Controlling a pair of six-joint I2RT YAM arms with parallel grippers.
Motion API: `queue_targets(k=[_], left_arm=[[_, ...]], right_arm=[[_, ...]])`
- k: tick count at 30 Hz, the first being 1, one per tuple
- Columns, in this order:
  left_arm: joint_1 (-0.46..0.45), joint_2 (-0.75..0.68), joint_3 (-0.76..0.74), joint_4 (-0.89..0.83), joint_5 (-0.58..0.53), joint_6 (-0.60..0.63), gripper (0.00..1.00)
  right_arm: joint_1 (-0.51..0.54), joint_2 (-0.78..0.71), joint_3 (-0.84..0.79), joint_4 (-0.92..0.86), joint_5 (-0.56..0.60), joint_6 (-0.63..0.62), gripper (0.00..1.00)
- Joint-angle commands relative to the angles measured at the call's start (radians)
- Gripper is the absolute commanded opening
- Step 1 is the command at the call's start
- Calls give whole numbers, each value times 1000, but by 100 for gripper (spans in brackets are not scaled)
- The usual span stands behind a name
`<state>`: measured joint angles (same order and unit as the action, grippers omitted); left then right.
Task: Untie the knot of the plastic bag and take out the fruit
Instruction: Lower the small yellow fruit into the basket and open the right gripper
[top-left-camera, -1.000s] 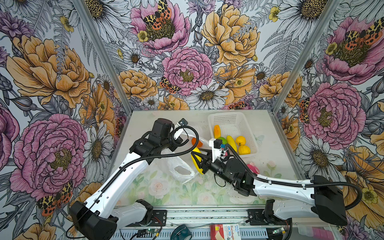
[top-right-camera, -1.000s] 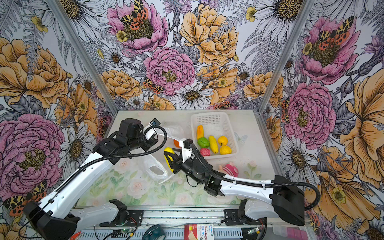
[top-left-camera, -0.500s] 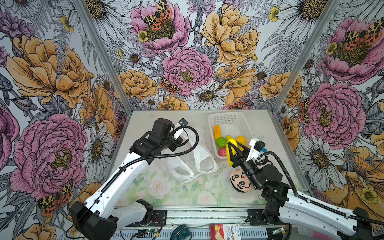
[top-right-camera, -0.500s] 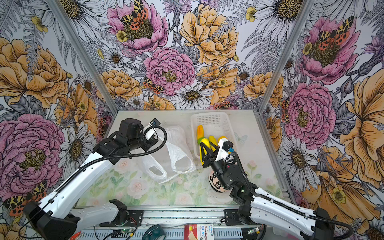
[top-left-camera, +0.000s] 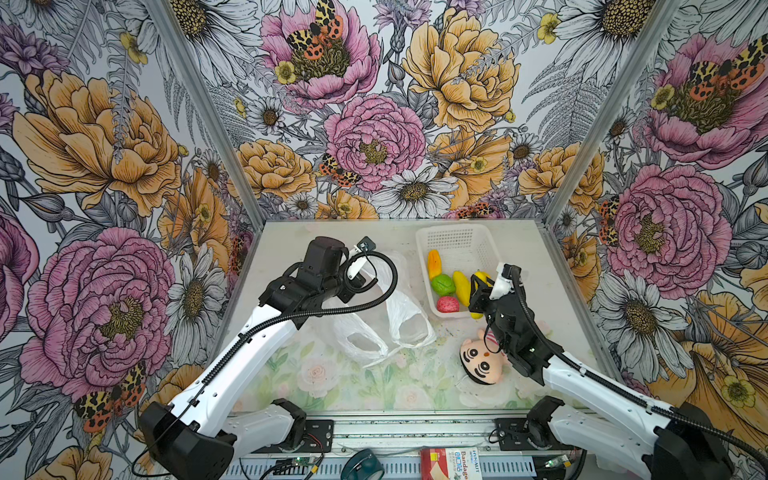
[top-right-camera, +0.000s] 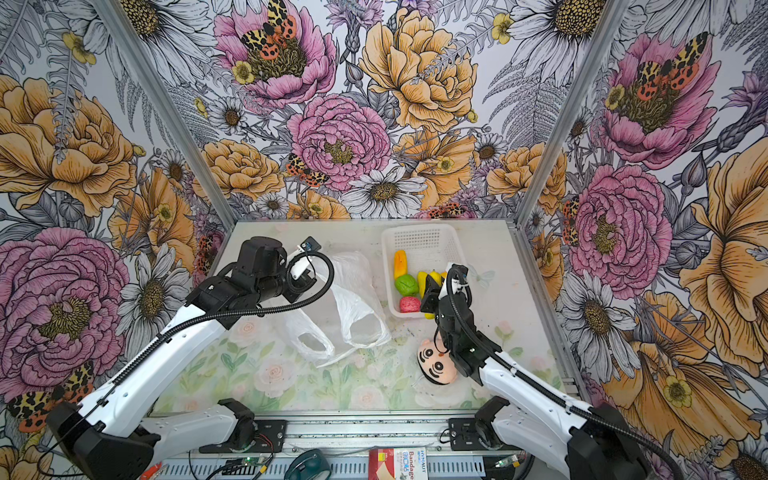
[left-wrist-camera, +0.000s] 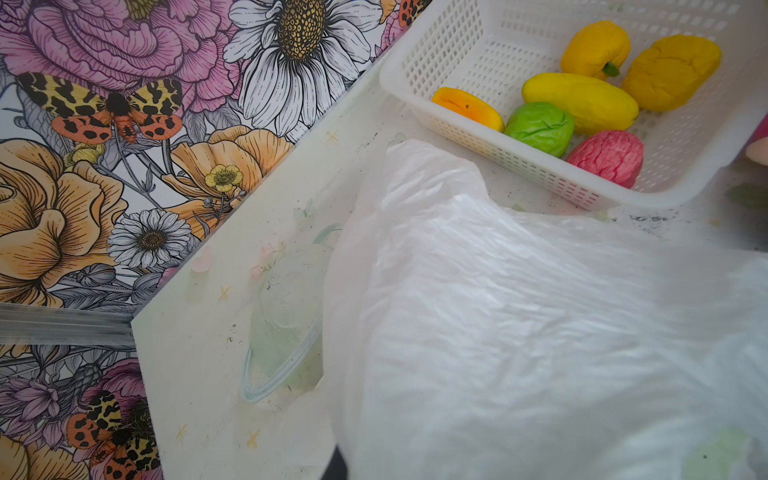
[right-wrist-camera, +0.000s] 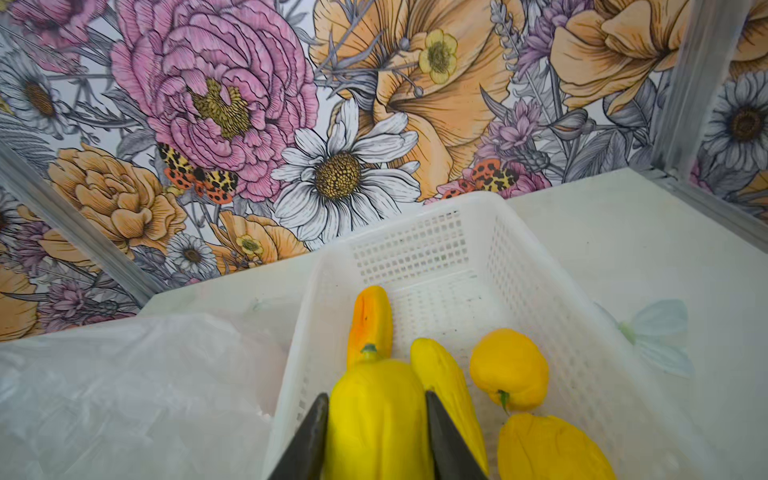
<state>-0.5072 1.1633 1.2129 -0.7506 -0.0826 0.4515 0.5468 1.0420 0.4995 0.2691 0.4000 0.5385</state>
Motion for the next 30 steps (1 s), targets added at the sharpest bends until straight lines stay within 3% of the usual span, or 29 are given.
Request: queue_targets(k=[1,11,22,30], left_arm=[[3,-5,-8,19,3,-15,0],[4,-7,-9,18,2,-13,0],[4,-10,-6,19,3,-14,0],[4,-12,-7,17,4,-14,0]], right_arm=[[-60,122,78,-1,-135,69,33],[-133,433,215,-17,-242,104,29],[-170,566,274,-43,-252,133,41],[-218,543,206,-47,-161,241,44]])
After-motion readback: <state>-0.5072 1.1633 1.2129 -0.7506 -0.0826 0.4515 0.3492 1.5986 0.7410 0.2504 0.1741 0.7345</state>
